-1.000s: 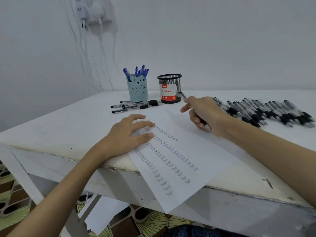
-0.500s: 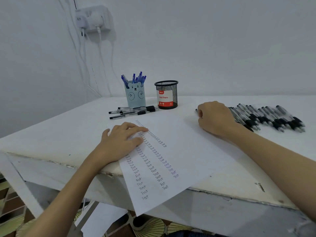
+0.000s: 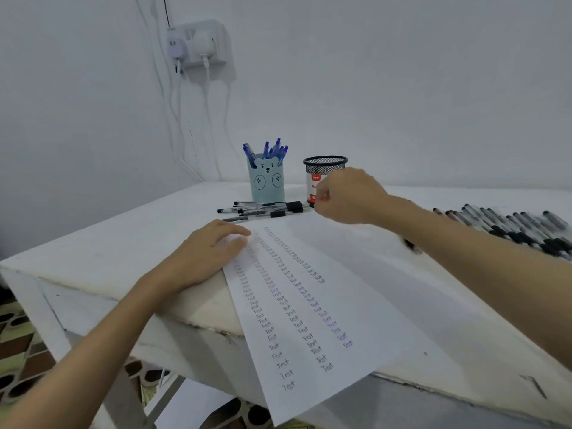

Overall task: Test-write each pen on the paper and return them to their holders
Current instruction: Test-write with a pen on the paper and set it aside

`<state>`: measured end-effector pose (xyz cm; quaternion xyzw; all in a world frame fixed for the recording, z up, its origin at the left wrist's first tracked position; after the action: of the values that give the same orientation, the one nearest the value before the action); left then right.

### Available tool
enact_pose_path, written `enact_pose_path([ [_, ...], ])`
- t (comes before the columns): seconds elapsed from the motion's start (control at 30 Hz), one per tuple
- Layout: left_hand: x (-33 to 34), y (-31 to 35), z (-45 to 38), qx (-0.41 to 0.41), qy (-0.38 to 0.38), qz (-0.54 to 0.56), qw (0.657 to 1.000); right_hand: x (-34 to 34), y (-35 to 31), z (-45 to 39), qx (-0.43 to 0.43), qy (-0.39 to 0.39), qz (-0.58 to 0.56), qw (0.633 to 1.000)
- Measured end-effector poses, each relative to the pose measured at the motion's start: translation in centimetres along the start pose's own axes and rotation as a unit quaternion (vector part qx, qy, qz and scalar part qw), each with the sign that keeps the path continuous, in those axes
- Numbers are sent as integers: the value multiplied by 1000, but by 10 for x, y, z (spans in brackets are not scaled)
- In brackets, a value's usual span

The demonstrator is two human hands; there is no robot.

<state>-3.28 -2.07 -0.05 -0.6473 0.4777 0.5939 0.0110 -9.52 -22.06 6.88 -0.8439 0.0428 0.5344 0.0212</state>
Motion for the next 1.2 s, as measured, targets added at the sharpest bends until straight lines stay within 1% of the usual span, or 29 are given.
enact_pose_path([
  [0.1, 1, -14, -3, 4, -10, -10, 1000, 21, -37, -24, -40, -87, -16, 995],
  [0.2, 3, -17, -3, 3, -11, -19, 1000, 36, -66, -39, -79, -111, -8, 991],
  [0.3, 3, -16, -4, 8, -1, -27, 1000, 50, -87, -49, -115, -94, -4, 989],
  [0.53, 5, -21, -8, 12, 7, -38, 999, 81, -102, -70, -132, -42, 29, 990],
  [0.67, 7, -23, -8, 6, 0, -48, 999, 83, -101, -74, -118, -31, -4, 993],
  [0.8, 6, -23, -9, 5, 5, -59, 998, 82, -100, -74, -92, -42, -38, 994],
  [0.87, 4, -23, -9, 1, 7, -61, 998, 75, -97, -75, -76, -18, -96, 992],
  [0.93, 4, -23, -9, -2, 5, -60, 998, 60, -90, -75, -41, 29, -210, 976],
  [1.0, 5, -22, -7, -4, -1, -61, 998, 35, -79, -74, 18, 67, -326, 943],
  [1.03, 5, -21, -6, -4, -1, -65, 998, 23, -74, -72, 47, 68, -384, 920],
  [1.07, 4, -20, -5, -4, -2, -72, 997, 13, -69, -68, 76, 56, -448, 889],
  [1.1, 4, -19, -4, -5, -2, -80, 997, 5, -66, -63, 101, 28, -506, 856],
  [1.13, 4, -17, -3, -7, -2, -88, 996, -2, -63, -56, 122, -1, -542, 831],
  [1.2, 3, -16, -1, -11, -1, -97, 995, -10, -56, -41, 149, -51, -555, 817],
])
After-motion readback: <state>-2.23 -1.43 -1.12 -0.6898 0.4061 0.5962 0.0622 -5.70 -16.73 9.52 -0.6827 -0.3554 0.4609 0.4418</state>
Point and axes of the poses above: each hand's wrist, its own z-axis away from the middle knuckle, its own x-axis out of the palm, y = z × x, the point moved 7 cm from there along -z, towards the middle knuckle, and after that the axes turned 4 degrees about z, right-handed, at the moved point
